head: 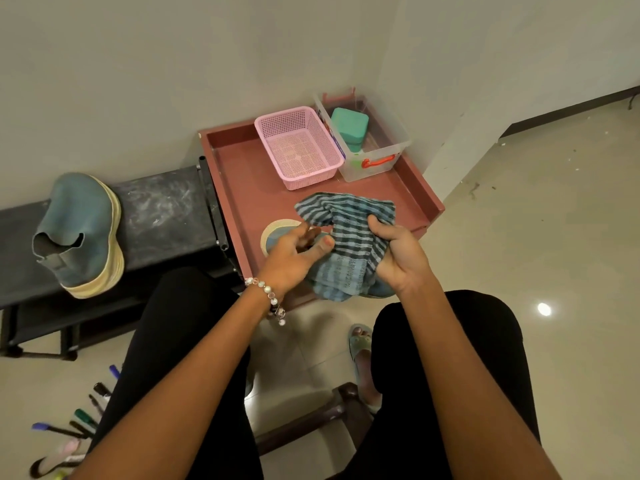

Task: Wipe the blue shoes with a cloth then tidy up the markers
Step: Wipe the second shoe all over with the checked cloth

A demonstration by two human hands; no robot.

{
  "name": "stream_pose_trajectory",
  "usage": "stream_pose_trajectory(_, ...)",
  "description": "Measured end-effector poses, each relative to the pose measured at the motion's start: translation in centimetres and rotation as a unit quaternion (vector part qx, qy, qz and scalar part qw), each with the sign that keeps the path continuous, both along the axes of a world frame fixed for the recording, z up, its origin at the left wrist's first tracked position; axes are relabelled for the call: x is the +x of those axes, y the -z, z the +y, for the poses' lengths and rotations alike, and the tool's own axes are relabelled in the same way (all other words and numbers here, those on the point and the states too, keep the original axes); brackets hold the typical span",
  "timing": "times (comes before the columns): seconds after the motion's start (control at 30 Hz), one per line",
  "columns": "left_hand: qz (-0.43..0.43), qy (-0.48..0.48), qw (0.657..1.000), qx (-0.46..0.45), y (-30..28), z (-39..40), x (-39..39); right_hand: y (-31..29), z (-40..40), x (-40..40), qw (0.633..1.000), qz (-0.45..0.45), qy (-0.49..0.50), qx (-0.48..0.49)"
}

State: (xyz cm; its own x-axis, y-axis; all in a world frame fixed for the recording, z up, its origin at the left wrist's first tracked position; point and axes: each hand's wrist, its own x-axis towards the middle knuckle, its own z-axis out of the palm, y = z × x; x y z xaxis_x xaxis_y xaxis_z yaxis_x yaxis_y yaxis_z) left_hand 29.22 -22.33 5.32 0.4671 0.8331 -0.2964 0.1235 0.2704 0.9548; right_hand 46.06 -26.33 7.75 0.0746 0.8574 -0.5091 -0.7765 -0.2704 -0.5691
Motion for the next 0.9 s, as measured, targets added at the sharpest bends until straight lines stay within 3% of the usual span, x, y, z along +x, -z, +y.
stream_pose_trajectory(0.1,-0.135,-0.059,0.980,-0.136,0.5,-0.4,0.3,0.0,0.2,-0.6,0.998,-0.058,-0.022,0.028)
stream_pose_trajectory(0.27,-0.062,-0.111,0.987,-0.095,2.1,-0.7,1.8,0.8,-0.1,0.0,0.972,-0.234,0.003,0.030)
stream_pose_trajectory(0.33,-0.058,-0.121,0.988,-0.076,2.9,0.0,2.1,1.8,-0.2,-0.1,0.965,-0.261,-0.001,0.035)
stream_pose_trajectory(0.57,-0.012,-0.134,0.989,-0.054,5.8,3.5,2.2,5.5,1.6,-1.2,0.972,-0.233,0.014,-0.017)
stream_pose_trajectory(0.7,0.039,-0.085,0.994,-0.057,6.9,4.6,2.6,6.5,2.3,-1.8,0.976,-0.210,0.048,-0.030)
stream_pose_trajectory(0.8,0.114,0.010,0.993,0.037,6.8,5.5,2.1,6.6,2.8,-1.5,0.978,-0.182,0.093,-0.032)
stream_pose_trajectory(0.9,0.239,0.107,0.953,0.151,7.0,6.6,0.6,5.9,3.3,0.0,0.975,-0.120,0.177,-0.058)
